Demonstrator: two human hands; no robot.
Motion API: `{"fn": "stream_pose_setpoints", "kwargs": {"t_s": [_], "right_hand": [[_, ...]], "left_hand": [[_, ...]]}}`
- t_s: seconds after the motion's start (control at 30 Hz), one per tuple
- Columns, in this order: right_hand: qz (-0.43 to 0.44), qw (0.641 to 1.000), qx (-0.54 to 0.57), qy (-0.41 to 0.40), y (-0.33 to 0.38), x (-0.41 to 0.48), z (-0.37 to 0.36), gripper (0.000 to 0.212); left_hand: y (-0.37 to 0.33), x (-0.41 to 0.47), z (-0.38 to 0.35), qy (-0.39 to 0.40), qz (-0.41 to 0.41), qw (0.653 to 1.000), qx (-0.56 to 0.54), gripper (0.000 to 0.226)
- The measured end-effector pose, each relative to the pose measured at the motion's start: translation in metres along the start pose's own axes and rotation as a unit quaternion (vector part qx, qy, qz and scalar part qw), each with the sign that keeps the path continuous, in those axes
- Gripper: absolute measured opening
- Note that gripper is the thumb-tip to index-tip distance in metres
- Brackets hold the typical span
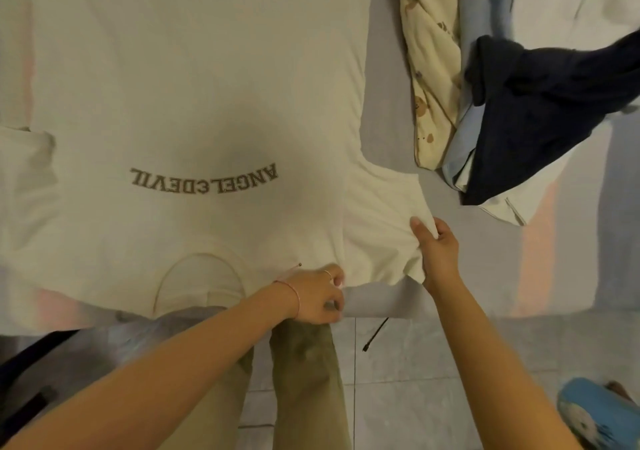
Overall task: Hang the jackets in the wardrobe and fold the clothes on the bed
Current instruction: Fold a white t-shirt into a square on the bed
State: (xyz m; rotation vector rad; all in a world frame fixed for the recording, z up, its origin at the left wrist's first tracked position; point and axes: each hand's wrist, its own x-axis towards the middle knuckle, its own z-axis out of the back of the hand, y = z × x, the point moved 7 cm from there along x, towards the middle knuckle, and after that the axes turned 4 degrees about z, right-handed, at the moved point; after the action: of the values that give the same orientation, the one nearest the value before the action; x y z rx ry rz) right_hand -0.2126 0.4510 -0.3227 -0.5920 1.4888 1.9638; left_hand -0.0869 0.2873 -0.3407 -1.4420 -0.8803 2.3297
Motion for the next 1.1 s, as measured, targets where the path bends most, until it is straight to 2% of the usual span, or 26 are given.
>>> {"fn": "stream_pose_setpoints", "kwargs": {"t_s": [0.03, 0.1, 0.13, 0.17, 0.2, 0.23, 0.27, 0.33, 0.37, 0.4, 0.43, 0.47, 0.5, 0.57, 0.6, 0.63, 0.67, 0.73, 0.8, 0.87, 0.97, 1.03, 1.1], "right_hand": [[-0.006, 1.0, 0.03, -0.008, 0.0, -0.004, 0.001, 0.026], [0.007, 0.997, 0.078, -0.01, 0.012, -0.016, -0.003, 0.034], [0.033, 0.996, 0.078, -0.002, 0.024, -0.025, -0.009, 0.034], [0.078, 0.995, 0.055, 0.016, 0.039, -0.037, -0.018, 0.034], [0.136, 0.989, 0.013, 0.051, 0.055, -0.051, -0.031, 0.036], [0.191, 0.975, -0.041, 0.11, 0.068, -0.067, -0.047, 0.039], [0.219, 0.953, -0.103, 0.181, 0.074, -0.082, -0.067, 0.042], [0.201, 0.902, -0.215, 0.316, 0.064, -0.105, -0.107, 0.049], [0.182, 0.883, -0.254, 0.349, 0.058, -0.109, -0.12, 0.053], [0.18, 0.875, -0.281, 0.351, 0.057, -0.106, -0.128, 0.056], [0.206, 0.87, -0.305, 0.329, 0.059, -0.096, -0.134, 0.057], [0.256, 0.854, -0.345, 0.294, 0.065, -0.086, -0.141, 0.057], [0.316, 0.827, -0.385, 0.262, 0.073, -0.074, -0.148, 0.059], [0.426, 0.748, -0.445, 0.247, 0.085, -0.055, -0.172, 0.066], [0.442, 0.713, -0.472, 0.273, 0.086, -0.044, -0.186, 0.068], [0.426, 0.687, -0.5, 0.312, 0.084, -0.036, -0.199, 0.069], [0.386, 0.664, -0.532, 0.356, 0.079, -0.027, -0.21, 0.068], [0.296, 0.619, -0.605, 0.405, 0.07, -0.011, -0.219, 0.055], [0.273, 0.6, -0.625, 0.418, 0.076, -0.004, -0.225, 0.039], [0.278, 0.619, -0.584, 0.446, 0.086, -0.004, -0.229, 0.012], [0.289, 0.644, -0.552, 0.445, 0.102, -0.003, -0.231, 0.034], [0.302, 0.669, -0.534, 0.42, 0.108, 0.002, -0.23, 0.034], [0.3, 0.701, -0.507, 0.402, 0.109, 0.008, -0.229, 0.025]], "left_hand": [[-0.001, -0.002, -0.004, 0.043, 0.012, 0.999, -0.027, 0.039], [0.003, -0.008, 0.001, 0.097, 0.033, 0.974, -0.204, 0.05], [0.007, -0.013, 0.012, 0.081, 0.043, 0.941, -0.326, 0.046], [0.017, -0.019, 0.026, 0.023, 0.053, 0.899, -0.433, 0.037], [0.033, -0.025, 0.039, -0.048, 0.066, 0.847, -0.526, 0.031], [0.047, -0.032, 0.048, -0.099, 0.07, 0.773, -0.623, 0.032], [0.058, -0.036, 0.051, -0.125, 0.056, 0.676, -0.724, 0.04], [0.073, -0.041, 0.046, -0.141, 0.012, 0.463, -0.875, 0.062], [0.078, -0.043, 0.043, -0.154, 0.008, 0.395, -0.906, 0.069], [0.08, -0.043, 0.039, -0.167, 0.02, 0.369, -0.914, 0.072], [0.08, -0.044, 0.035, -0.183, 0.04, 0.379, -0.906, 0.071], [0.079, -0.046, 0.031, -0.203, 0.064, 0.41, -0.887, 0.066], [0.076, -0.048, 0.031, -0.22, 0.083, 0.454, -0.859, 0.058], [0.078, -0.055, 0.028, -0.271, 0.14, 0.584, -0.752, 0.042], [0.081, -0.058, 0.026, -0.307, 0.169, 0.646, -0.678, 0.044], [0.082, -0.061, 0.024, -0.34, 0.183, 0.688, -0.614, 0.046], [0.083, -0.067, 0.022, -0.373, 0.193, 0.705, -0.571, 0.044], [0.082, -0.08, 0.021, -0.438, 0.199, 0.696, -0.533, 0.038], [0.087, -0.098, 0.024, -0.501, 0.201, 0.672, -0.507, 0.035], [0.094, -0.115, 0.027, -0.546, 0.197, 0.644, -0.498, 0.036], [0.107, -0.131, 0.03, -0.585, 0.206, 0.618, -0.483, 0.033], [0.116, -0.132, 0.031, -0.596, 0.21, 0.615, -0.472, 0.027], [0.128, -0.128, 0.027, -0.588, 0.22, 0.611, -0.481, 0.022]]}}
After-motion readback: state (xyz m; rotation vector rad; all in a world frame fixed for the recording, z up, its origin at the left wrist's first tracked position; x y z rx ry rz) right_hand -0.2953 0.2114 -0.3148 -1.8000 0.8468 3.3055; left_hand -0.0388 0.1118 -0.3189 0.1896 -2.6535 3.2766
